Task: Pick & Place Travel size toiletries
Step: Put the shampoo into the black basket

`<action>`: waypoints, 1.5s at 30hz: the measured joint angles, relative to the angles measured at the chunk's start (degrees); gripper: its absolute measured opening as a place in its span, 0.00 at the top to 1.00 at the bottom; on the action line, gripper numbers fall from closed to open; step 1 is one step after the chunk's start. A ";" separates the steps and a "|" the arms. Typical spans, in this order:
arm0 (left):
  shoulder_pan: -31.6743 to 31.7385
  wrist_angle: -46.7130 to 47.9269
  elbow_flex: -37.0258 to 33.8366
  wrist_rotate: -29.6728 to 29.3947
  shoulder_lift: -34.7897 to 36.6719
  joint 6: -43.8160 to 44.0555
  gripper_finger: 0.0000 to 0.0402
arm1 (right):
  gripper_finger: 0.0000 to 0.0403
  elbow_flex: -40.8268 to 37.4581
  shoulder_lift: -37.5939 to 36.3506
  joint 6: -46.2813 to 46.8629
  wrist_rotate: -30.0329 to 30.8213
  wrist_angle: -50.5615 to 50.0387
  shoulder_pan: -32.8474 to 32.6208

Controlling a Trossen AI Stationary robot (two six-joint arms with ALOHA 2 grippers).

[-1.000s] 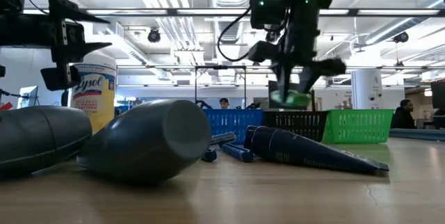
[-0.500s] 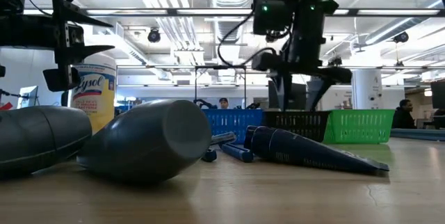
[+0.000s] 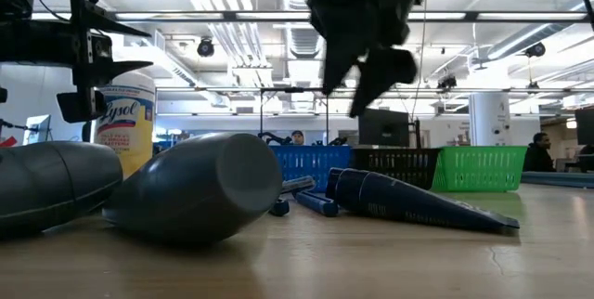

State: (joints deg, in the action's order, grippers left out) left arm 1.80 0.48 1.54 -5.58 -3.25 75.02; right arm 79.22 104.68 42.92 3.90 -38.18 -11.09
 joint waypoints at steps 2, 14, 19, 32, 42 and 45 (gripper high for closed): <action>0.00 0.23 0.04 0.74 -0.09 0.02 0.58 | 0.29 1.60 2.27 -5.91 -0.02 2.27 -2.38; -0.02 -0.02 0.15 17.77 -0.37 -7.38 0.58 | 0.36 21.03 19.52 -11.73 -3.78 -3.82 -8.17; -0.10 0.30 0.60 21.36 -0.47 -16.13 0.58 | 0.33 30.34 24.41 -9.83 -3.20 -12.00 -8.18; -0.26 3.61 8.78 25.91 -10.16 -31.27 0.58 | 0.25 33.34 25.87 -10.68 0.34 -16.27 -9.18; -5.24 4.81 20.98 25.65 -35.12 -47.96 0.58 | 0.28 20.34 16.31 -5.60 3.87 -13.39 -11.48; -8.55 7.36 25.00 25.55 -42.11 -55.33 0.58 | 0.29 17.07 14.48 -6.42 3.84 -10.52 -11.97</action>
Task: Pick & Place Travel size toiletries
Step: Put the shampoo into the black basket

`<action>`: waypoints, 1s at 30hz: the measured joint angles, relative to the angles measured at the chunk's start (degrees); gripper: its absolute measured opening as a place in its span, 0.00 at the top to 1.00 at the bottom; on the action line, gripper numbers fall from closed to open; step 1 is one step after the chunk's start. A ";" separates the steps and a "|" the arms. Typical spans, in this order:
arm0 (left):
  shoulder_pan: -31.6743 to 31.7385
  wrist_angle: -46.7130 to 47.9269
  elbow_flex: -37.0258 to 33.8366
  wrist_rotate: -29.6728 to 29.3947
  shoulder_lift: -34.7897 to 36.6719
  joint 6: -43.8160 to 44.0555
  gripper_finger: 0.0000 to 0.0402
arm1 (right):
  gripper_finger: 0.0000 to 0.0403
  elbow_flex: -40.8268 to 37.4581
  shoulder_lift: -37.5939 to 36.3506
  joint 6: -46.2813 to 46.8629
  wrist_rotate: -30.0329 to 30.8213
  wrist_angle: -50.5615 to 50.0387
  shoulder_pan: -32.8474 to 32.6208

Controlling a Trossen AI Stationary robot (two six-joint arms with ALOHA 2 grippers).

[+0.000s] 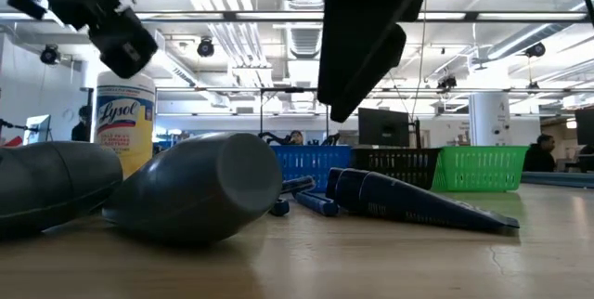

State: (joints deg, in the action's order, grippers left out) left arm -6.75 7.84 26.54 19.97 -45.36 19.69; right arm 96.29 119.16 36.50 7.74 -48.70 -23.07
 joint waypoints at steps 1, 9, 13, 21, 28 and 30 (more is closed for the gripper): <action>-1.08 0.64 1.05 -0.49 -2.27 -1.88 0.58 | 0.30 -0.96 -0.14 -0.47 0.02 1.08 -0.18; -6.28 0.79 8.13 -7.48 -17.70 -13.34 0.58 | 0.32 -4.66 -2.38 1.28 7.68 2.54 -1.82; -6.27 -0.90 11.46 -9.06 -24.45 -15.87 0.58 | 0.33 -5.29 -3.14 1.65 8.09 1.20 -2.06; -9.34 -1.19 19.79 -10.75 -38.14 -21.46 0.58 | 0.29 -11.14 -9.65 8.53 15.40 -3.59 -3.33; -10.73 -1.35 27.05 -14.10 -47.47 -22.59 0.58 | 0.26 -19.49 -17.65 18.14 19.97 -1.96 -5.20; -10.76 -0.86 28.66 -13.99 -49.69 -22.42 0.58 | 0.25 -20.79 -18.64 19.71 21.18 -1.57 -5.40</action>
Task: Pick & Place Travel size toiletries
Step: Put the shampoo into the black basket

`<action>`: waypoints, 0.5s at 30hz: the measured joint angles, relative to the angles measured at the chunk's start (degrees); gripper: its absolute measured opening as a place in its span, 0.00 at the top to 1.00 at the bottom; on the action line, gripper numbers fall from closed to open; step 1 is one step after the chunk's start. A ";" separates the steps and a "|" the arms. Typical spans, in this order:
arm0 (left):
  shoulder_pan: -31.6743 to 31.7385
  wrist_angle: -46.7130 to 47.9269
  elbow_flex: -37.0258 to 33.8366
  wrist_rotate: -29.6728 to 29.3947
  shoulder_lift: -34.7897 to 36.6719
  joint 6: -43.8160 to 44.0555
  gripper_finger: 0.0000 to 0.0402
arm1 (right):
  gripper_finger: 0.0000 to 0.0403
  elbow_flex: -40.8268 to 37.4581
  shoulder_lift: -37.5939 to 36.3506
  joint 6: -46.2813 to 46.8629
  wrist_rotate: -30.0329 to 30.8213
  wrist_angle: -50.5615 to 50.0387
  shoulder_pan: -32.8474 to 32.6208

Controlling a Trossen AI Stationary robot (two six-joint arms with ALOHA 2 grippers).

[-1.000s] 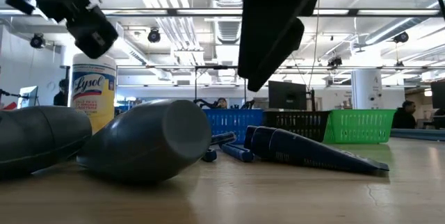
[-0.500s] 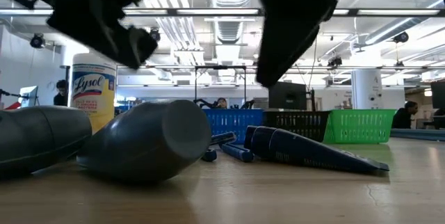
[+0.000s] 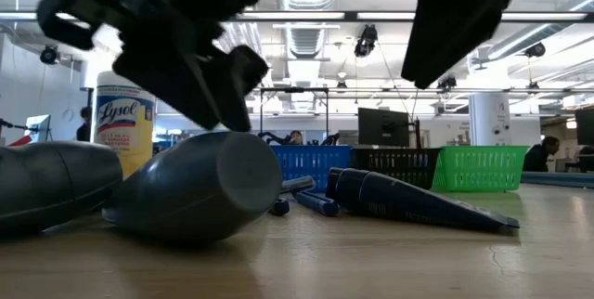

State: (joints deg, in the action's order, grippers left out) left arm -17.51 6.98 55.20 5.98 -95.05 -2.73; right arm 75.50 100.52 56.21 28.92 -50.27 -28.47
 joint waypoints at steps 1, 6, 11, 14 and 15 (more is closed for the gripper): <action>-0.10 -0.27 0.96 0.18 -0.89 0.02 0.58 | 0.25 -0.66 -0.44 0.74 0.82 -0.10 -0.18; -1.69 -0.35 3.80 0.52 -5.31 0.28 0.58 | 0.23 -1.92 -0.60 2.85 1.54 -0.37 -0.45; -3.06 4.57 5.70 -3.44 -7.73 5.40 0.58 | 0.20 -1.93 -0.38 4.42 3.07 -0.20 -1.44; -3.66 6.58 5.97 -4.73 -7.71 6.09 0.58 | 0.19 -2.08 -0.38 5.44 4.32 -0.28 -2.18; -3.87 6.87 5.95 -5.34 -7.56 6.09 0.58 | 0.18 -2.15 -0.38 5.57 4.38 -0.30 -2.35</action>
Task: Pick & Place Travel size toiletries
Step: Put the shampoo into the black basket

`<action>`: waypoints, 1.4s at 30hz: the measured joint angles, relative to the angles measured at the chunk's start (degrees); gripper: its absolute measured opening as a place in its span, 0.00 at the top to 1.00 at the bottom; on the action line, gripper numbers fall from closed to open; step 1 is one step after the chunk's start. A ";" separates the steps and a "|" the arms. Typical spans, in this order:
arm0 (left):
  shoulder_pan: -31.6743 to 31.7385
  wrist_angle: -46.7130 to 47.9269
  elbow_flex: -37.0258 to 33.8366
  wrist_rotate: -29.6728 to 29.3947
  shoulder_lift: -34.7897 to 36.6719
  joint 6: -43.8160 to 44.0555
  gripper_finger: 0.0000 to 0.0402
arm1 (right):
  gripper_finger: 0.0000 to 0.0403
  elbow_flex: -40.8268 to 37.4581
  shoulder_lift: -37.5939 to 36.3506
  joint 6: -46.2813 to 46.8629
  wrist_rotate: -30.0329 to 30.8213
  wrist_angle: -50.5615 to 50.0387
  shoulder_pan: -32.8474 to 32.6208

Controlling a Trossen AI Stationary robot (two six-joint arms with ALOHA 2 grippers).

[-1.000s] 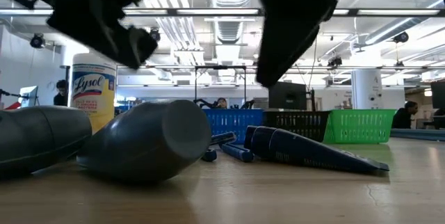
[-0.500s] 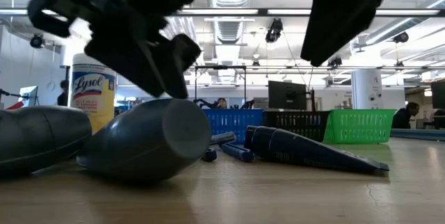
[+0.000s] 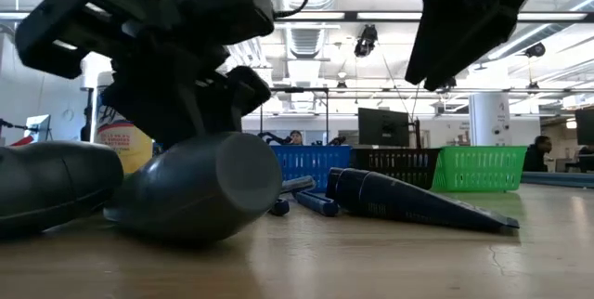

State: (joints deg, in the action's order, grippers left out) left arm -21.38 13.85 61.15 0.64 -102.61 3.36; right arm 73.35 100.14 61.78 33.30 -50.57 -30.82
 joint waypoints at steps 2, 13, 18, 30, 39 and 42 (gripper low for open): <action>-0.45 1.76 -0.03 -1.51 0.43 -0.03 0.58 | 0.17 -0.18 0.00 0.43 0.02 0.05 -0.31; -1.98 6.64 -0.20 -5.71 1.84 1.32 0.33 | 0.14 -1.84 0.11 2.36 -0.02 0.21 -0.56; -1.98 12.41 -0.58 -5.72 1.81 1.13 0.22 | 0.17 -2.11 0.11 2.35 -0.07 0.35 -0.56; -1.98 13.38 -2.69 -4.23 1.86 -3.13 0.27 | 0.23 -2.13 0.11 2.36 -0.09 1.73 -0.52; -2.01 13.28 -3.07 -3.53 1.90 -3.13 0.49 | 0.27 -2.11 0.11 2.42 -0.37 3.57 -0.51; -2.02 13.55 -3.14 -3.57 2.20 -2.89 0.57 | 0.28 -2.11 0.11 1.06 -2.11 5.61 -0.51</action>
State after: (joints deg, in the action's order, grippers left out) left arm -23.40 27.40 58.01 -2.94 -100.41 0.46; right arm 71.24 100.25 62.84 31.18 -44.96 -31.33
